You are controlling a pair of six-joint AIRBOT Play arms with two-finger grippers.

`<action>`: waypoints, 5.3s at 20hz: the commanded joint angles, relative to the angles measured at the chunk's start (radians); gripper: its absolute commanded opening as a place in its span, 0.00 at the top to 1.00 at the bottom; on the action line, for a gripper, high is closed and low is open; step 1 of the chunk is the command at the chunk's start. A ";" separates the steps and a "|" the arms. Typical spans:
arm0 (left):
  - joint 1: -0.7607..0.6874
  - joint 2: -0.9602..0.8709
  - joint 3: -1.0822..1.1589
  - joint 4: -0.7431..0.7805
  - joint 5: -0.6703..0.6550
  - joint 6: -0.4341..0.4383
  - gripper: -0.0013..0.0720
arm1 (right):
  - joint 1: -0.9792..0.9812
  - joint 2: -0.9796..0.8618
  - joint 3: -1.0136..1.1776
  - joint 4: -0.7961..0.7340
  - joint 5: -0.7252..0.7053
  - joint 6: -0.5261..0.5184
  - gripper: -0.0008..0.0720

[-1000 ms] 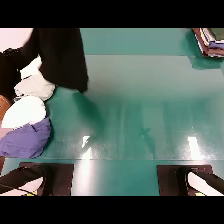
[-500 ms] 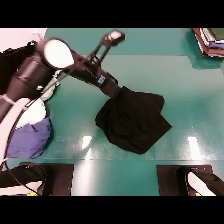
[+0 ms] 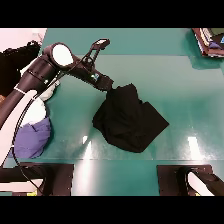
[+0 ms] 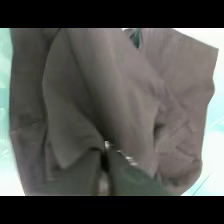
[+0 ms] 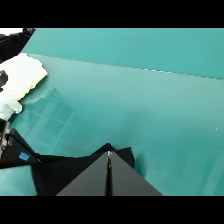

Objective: Fold the shirts.

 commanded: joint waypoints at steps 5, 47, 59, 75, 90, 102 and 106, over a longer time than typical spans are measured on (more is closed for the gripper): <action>0.021 -0.023 0.028 0.053 -0.055 0.043 0.08 | -0.001 0.002 -0.009 0.002 -0.013 0.000 0.97; 0.313 -0.024 -0.215 -0.219 0.049 0.151 0.95 | 0.203 -0.424 -0.425 -0.040 0.206 0.003 0.57; 0.313 -0.024 -0.215 -0.200 0.052 0.151 0.95 | 0.527 -0.640 -0.547 0.134 -0.042 -0.049 0.57; 0.457 0.235 0.056 -0.177 -0.030 0.152 0.95 | 0.224 -0.249 -0.155 -0.250 0.122 0.062 0.97; 0.472 0.409 0.129 -0.116 -0.118 0.150 0.95 | -0.076 -0.056 -0.048 -0.266 0.242 0.061 0.97; 0.471 0.409 -0.665 0.085 -0.177 0.152 0.95 | -0.059 0.131 -0.771 -0.369 0.248 0.060 0.23; 0.471 0.409 -0.664 0.081 -0.137 0.151 0.95 | -0.058 0.093 -0.667 -0.340 0.249 0.053 0.26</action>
